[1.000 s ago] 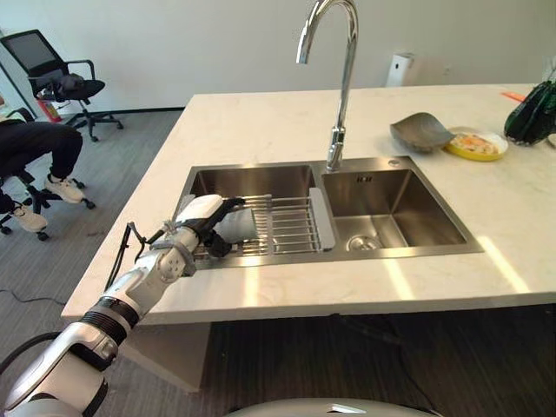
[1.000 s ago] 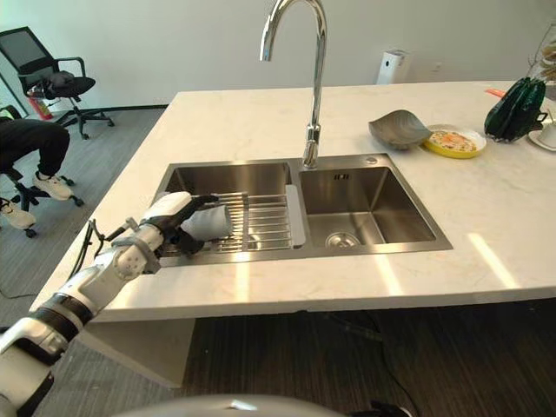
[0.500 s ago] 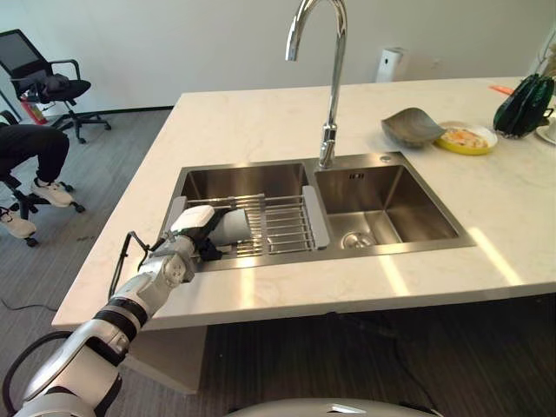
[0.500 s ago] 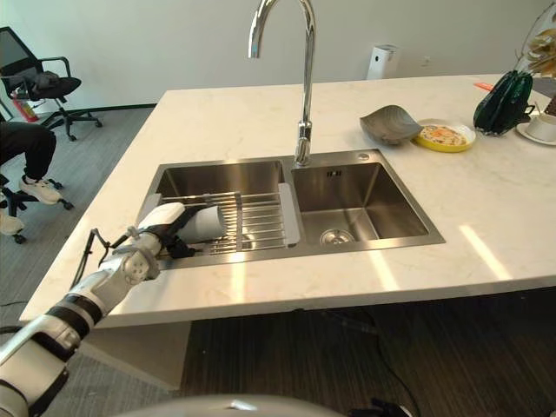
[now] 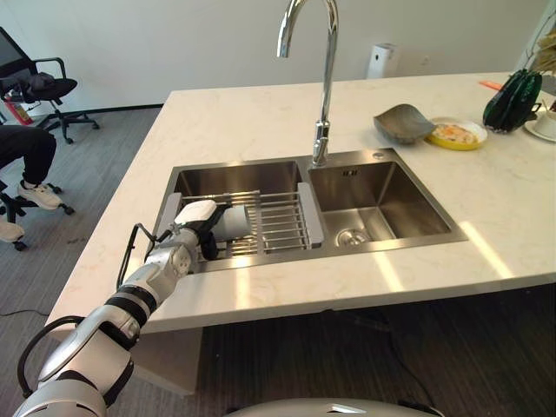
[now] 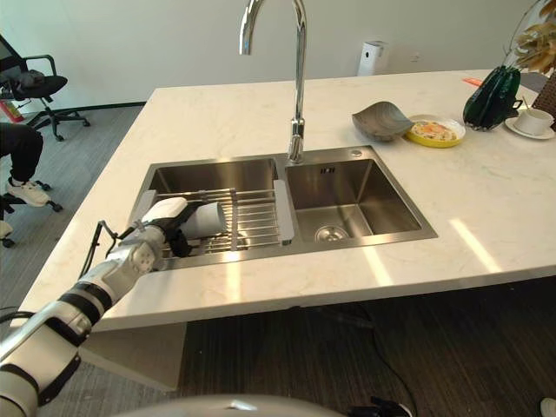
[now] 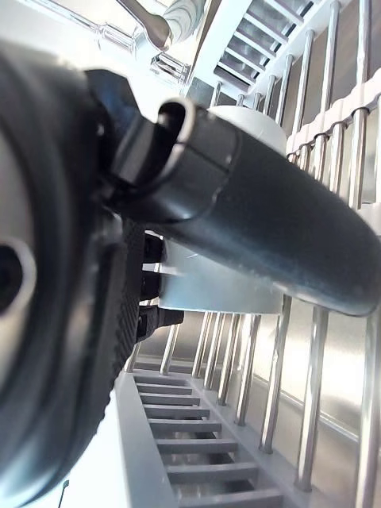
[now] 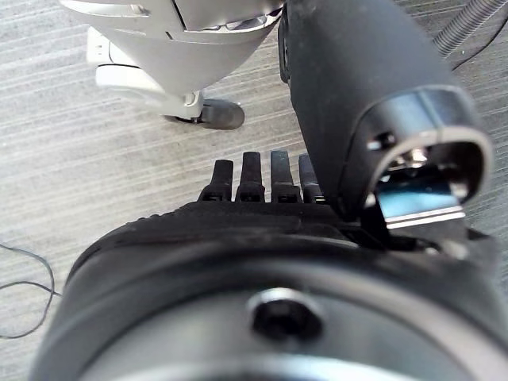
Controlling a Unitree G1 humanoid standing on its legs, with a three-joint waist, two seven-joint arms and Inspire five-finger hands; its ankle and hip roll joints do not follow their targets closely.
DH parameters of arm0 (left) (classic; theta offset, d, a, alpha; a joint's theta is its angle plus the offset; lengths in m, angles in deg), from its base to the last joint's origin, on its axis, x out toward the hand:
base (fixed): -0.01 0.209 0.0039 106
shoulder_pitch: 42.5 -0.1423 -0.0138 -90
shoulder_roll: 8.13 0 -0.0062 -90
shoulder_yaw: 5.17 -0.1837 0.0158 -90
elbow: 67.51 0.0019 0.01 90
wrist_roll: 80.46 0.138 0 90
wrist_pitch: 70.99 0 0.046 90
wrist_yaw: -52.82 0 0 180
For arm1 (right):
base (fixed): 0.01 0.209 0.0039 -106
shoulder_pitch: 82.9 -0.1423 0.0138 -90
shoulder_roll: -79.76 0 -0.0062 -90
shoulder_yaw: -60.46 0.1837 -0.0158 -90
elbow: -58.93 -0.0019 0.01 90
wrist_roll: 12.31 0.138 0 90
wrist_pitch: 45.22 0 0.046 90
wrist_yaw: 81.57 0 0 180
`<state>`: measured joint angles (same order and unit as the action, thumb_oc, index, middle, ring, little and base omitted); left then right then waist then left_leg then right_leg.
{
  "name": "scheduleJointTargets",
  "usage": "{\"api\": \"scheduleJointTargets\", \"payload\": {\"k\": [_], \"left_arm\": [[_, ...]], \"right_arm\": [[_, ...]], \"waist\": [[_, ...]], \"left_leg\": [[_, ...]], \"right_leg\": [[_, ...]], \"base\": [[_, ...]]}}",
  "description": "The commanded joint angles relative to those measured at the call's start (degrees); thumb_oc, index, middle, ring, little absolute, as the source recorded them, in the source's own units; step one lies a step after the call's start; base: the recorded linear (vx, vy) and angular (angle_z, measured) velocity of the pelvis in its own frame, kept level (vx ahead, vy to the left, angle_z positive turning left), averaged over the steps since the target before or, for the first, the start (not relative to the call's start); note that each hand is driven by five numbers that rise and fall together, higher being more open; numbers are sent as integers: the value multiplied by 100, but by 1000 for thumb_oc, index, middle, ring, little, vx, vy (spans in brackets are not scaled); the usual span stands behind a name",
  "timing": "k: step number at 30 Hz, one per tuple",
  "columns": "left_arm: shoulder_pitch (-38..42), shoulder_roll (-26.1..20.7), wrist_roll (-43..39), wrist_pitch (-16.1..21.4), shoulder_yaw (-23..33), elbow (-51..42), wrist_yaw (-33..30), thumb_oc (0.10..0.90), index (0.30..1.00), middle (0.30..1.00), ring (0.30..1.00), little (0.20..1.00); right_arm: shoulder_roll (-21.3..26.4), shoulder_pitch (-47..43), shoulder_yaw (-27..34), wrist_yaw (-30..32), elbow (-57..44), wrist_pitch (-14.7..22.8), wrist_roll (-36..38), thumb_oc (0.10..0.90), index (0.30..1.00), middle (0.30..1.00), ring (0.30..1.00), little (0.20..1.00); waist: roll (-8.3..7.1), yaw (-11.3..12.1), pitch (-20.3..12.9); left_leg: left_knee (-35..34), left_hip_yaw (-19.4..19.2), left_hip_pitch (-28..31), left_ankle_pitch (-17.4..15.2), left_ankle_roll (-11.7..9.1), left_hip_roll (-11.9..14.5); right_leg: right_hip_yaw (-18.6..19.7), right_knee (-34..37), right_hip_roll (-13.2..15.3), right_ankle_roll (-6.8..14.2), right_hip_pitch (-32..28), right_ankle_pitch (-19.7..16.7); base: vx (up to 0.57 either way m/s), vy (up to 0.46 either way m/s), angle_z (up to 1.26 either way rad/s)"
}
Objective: Place the dishes in the dishwasher.
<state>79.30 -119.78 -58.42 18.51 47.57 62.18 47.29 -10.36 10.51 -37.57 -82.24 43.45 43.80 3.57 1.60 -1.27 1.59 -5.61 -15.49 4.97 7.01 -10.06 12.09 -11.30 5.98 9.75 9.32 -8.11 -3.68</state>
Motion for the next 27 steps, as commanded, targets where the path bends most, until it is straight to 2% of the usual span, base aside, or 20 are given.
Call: {"api": "scheduleJointTargets", "payload": {"k": [1,11,17,20,23,25,27], "left_arm": [[1363,194,202,183,-123,513,-115,400,300,300,300,300],[1298,177,14,251,-67,388,-172,400,300,300,300,300],[1131,112,-476,288,272,222,-259,400,300,300,300,300],[1066,-31,-764,375,477,-162,-294,400,300,300,300,300],[672,-175,-1460,809,1127,-1462,-529,400,300,300,300,300],[220,-149,-1837,980,1673,-2101,-595,400,300,300,300,300],[-136,15,-2601,1157,2221,-2564,-725,400,300,300,300,300]], "right_arm": [[229,-335,-246,-4,75,58,60,800,900,900,900,900],[221,-311,-237,3,63,80,69,800,900,900,900,900],[217,-284,-214,-4,20,80,66,800,900,900,900,900],[217,-253,-205,-36,17,72,46,800,900,900,900,900],[140,-118,-155,-74,-12,92,36,800,900,900,900,900],[100,-94,-121,-79,4,115,39,800,900,900,900,900],[32,-113,-67,-75,5,120,48,800,900,900,900,900]], "waist": [[220,14,289],[223,12,272],[210,39,253],[202,66,230],[158,148,202],[148,184,173],[128,275,176]], "left_leg": [[61,282,341,-591,115,-66],[61,296,363,-600,119,-81],[61,329,359,-598,124,-99],[61,360,365,-596,121,-103],[61,442,371,-574,93,-72],[61,505,376,-549,65,-25],[61,578,372,-511,48,11]], "right_leg": [[-474,-98,216,471,158,173],[-511,-98,244,474,113,175],[-558,-98,258,468,86,171],[-579,-98,244,456,48,184],[-622,-98,205,416,-20,235],[-652,-98,171,381,-66,283],[-671,-98,128,343,-91,326]], "base": [[0,0,0],[0,-1,-3],[0,0,0],[0,0,0],[15,-47,2],[20,-58,10],[15,-80,14]]}}
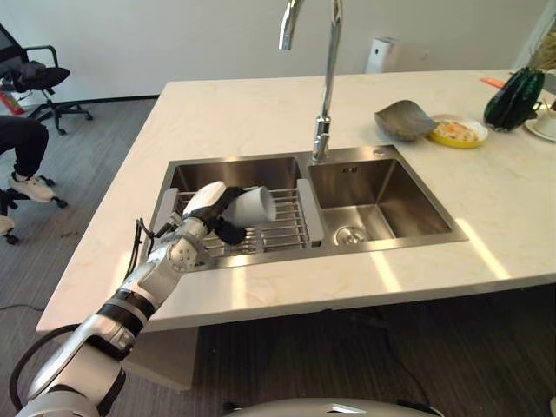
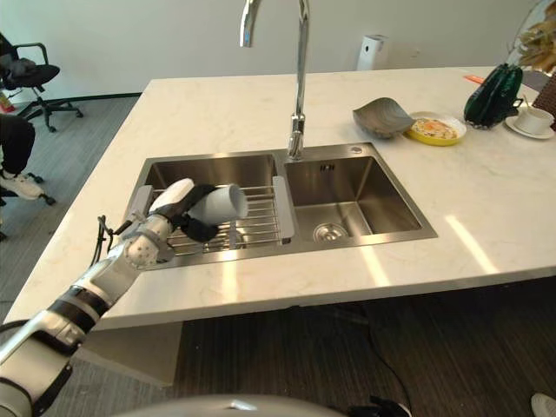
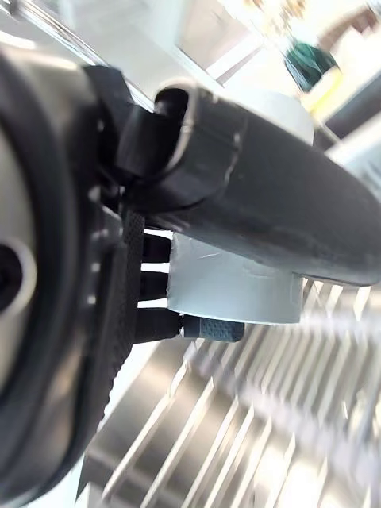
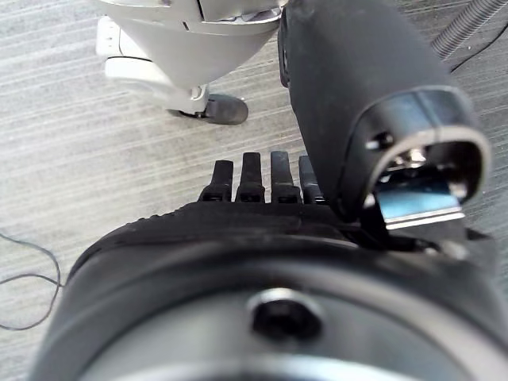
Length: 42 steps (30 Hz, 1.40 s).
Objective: Place the dishes in the dishwasher.
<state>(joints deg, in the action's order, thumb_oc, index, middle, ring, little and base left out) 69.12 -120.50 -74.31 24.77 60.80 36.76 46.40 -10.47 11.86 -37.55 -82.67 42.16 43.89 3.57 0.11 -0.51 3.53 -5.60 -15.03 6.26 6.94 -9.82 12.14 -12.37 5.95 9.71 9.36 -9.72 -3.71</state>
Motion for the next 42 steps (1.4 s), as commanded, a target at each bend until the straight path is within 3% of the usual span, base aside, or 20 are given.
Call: {"api": "scheduleJointTargets", "payload": {"k": [1,2,6,10,15,17,19,20,21,23,25,27,29,31,33,35,38,40,41,42], "left_arm": [[639,281,-1683,645,1314,-278,-657,400,300,300,300,300],[311,833,-2989,901,2022,-668,-661,400,300,300,300,300],[97,1421,-4056,1084,2526,-1203,-504,400,300,300,300,300],[-317,1606,-4256,1068,2841,-1927,-269,400,300,300,300,300],[-790,1411,-3726,990,3029,-2245,-74,400,300,300,300,300],[-1162,1349,-3235,906,3139,-2197,8,400,300,300,300,300],[-1319,1167,-2849,853,3153,-2170,22,400,300,300,300,300],[-1323,1168,-2847,851,3154,-2173,21,400,300,300,300,300],[-1593,961,-2273,848,3223,-2249,-81,400,300,300,300,300],[-2055,576,-1294,834,3314,-2288,-188,400,300,300,300,300],[-2179,489,-1088,819,3307,-2292,-201,400,300,300,300,300],[-2271,391,-764,800,3192,-2295,-171,400,300,300,300,300],[-2278,277,-549,834,2946,-2336,-89,400,300,300,300,300],[-2295,241,-523,847,2905,-2352,-98,400,300,300,300,300],[-2351,245,-450,852,2851,-2423,-157,400,300,300,300,300],[-2360,292,-429,855,2762,-2422,-156,400,300,300,300,300],[-2481,405,-342,856,2905,-2455,-272,400,300,300,300,300],[-2473,438,-335,853,2911,-2469,-318,400,300,300,300,300],[-2409,455,-367,871,2853,-2487,-414,400,300,300,300,300],[-2328,478,-435,888,2794,-2457,-451,400,300,300,300,300]], "right_arm": [[17,-271,-71,-29,131,106,59,800,900,900,900,900],[-37,-284,-90,-27,126,77,38,800,900,900,900,900],[-85,-331,-246,-112,-29,66,-34,800,900,900,900,900],[-17,-363,-577,-243,-238,44,-335,800,900,900,900,900],[207,-419,-708,-293,-426,77,-692,800,900,900,900,900],[380,-470,-626,-258,-481,128,-826,800,900,900,900,900],[521,-429,-499,-226,-472,120,-845,800,900,900,900,900],[521,-426,-500,-226,-473,119,-845,800,900,900,900,900],[595,-375,-417,-173,-458,122,-858,800,900,900,900,900],[600,-420,-413,-140,-405,123,-907,800,900,900,900,900],[583,-438,-414,-115,-386,127,-913,800,900,900,900,900],[537,-432,-385,-83,-381,137,-903,800,900,900,900,900],[475,-394,-276,-25,-444,144,-838,800,900,900,900,900],[448,-381,-260,10,-472,156,-808,800,900,900,900,900],[370,-360,-228,104,-514,203,-721,800,900,900,900,900],[340,-344,-189,144,-531,205,-702,800,900,900,900,900],[244,-243,-66,174,-697,245,-732,800,900,900,900,900],[188,-191,-30,166,-800,256,-697,800,900,900,900,900],[87,-227,-64,144,-1050,273,-599,800,900,900,900,900],[78,-279,-86,142,-1101,288,-546,800,900,900,900,900]], "waist": [[287,226,3],[285,277,21],[296,399,63],[397,607,189],[588,955,452],[731,1072,491],[773,1021,453],[771,1018,453],[896,1056,482],[953,1126,470],[937,1116,451],[824,951,360],[665,623,208],[659,565,166],[645,509,98],[580,497,81],[340,649,138],[250,654,182],[27,572,303],[-12,516,343]], "left_leg": [[60,573,282,-496,3,46],[60,633,303,-434,-21,104],[182,737,255,-337,-51,199],[494,1027,-9,-108,-173,344],[479,1287,-642,802,-512,571],[181,784,-1205,1395,-518,677],[152,39,-1316,1394,-518,809],[152,41,-1314,1394,-518,807],[174,-298,-1203,1449,-518,862],[335,-21,-840,1263,-518,871],[399,21,-712,1191,-518,927],[457,-236,-373,1007,-518,1098],[549,-989,31,878,-518,1334],[516,-1078,114,826,-518,1325],[350,-1205,168,689,-518,1298],[195,-1244,117,250,-503,1217],[237,-824,-88,-305,-252,721],[273,-681,-129,-474,-130,562],[384,-249,-259,-735,91,203],[391,0,-308,-778,134,99]], "right_leg": [[-580,-95,92,310,12,380],[-595,-95,26,242,-27,445],[-595,-95,-76,125,-58,526],[-672,-95,-244,5,-72,630],[-1166,-95,-278,-62,19,766],[-1877,-95,-41,-18,116,777],[-2245,-95,75,-9,59,888],[-2248,-95,76,-8,56,890],[-2519,-95,162,-32,41,792],[-2619,-95,304,-55,103,645],[-2712,-95,376,-61,142,585],[-3069,-121,581,-35,218,413],[-3534,-173,882,2,319,83],[-3617,-184,932,23,333,4],[-3809,-209,1034,86,306,-199],[-3914,-237,1132,156,256,-329],[-3961,-631,1587,393,195,-549],[-3818,-868,1725,447,198,-549],[-2901,-1314,1848,488,451,-428],[-2220,-1301,1673,483,548,-256]], "base": [[25,-140,10],[13,-111,9],[-3,-122,13],[-31,-171,21],[-149,-84,44],[-292,-41,111],[-130,-82,165],[-123,-15,185],[-226,62,111],[-338,125,102],[-270,76,91],[-366,83,121],[-439,146,149],[-223,116,252],[-205,271,138],[-191,341,102],[-112,368,116],[-61,234,60],[-13,182,98],[-50,270,137]]}}
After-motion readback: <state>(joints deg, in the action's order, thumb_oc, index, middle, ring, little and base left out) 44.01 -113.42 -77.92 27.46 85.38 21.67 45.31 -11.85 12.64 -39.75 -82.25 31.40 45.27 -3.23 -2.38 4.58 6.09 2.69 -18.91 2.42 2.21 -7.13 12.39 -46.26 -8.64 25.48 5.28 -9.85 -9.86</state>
